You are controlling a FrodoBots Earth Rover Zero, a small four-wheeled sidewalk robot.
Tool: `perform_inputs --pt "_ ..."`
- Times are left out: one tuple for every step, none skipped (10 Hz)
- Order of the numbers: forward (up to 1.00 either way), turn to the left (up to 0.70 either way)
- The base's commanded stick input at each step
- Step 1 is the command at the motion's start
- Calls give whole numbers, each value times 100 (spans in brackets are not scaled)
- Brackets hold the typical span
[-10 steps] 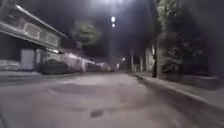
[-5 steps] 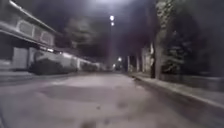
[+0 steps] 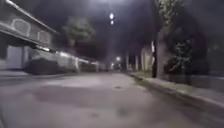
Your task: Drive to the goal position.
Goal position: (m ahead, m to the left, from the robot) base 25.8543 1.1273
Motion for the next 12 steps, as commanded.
perform_inputs --pt "70 0" --pt "70 0" --pt "70 0" --pt "70 0" --pt "70 0" --pt "70 -1" --pt "70 -24" --pt "70 -35" --pt "70 -35" --pt "70 -35" --pt "70 -35" --pt "70 -35"
